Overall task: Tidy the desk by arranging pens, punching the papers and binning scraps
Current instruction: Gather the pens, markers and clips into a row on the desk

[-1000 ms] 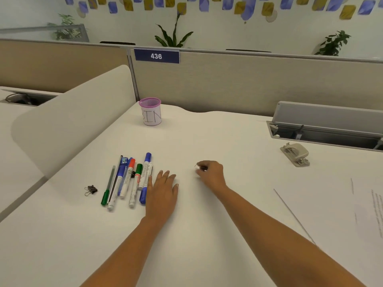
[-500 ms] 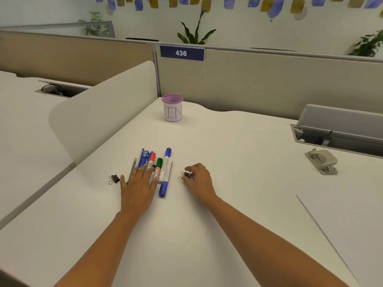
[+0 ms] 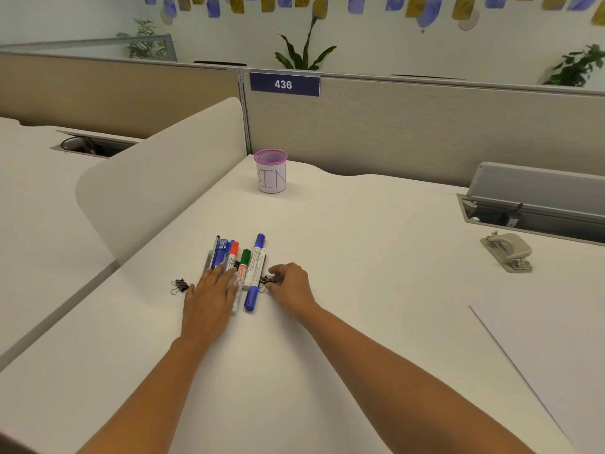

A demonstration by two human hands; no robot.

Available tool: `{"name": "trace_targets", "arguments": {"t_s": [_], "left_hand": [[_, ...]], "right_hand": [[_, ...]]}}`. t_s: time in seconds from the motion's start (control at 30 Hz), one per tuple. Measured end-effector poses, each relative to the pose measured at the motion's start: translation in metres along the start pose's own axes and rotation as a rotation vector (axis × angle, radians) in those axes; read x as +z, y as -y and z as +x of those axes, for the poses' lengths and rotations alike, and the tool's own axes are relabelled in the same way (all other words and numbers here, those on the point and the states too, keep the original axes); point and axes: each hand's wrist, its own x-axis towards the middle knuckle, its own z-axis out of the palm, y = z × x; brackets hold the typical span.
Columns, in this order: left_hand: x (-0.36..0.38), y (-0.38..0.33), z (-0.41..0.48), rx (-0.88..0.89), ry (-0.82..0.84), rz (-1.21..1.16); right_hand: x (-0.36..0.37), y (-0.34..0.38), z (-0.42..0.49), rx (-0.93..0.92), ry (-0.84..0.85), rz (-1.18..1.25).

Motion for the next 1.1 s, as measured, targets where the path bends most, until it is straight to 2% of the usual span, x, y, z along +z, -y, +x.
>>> {"name": "trace_targets", "arguments": {"t_s": [0.6,0.83,1.1], "left_hand": [[-0.011,0.002,0.004,-0.034,-0.057,0.008],[-0.008,-0.037,-0.005,0.113,-0.146,-0.043],[0.015,-0.086,-0.021,0.266,0.003,-0.087]], "right_hand": [[0.019,0.014,-0.004,-0.091,0.035,-0.103],[0.005,0.004,-0.022,-0.122,-0.007,-0.185],[-0.035,-0.032,-0.05,-0.163,-0.057,-0.411]]}}
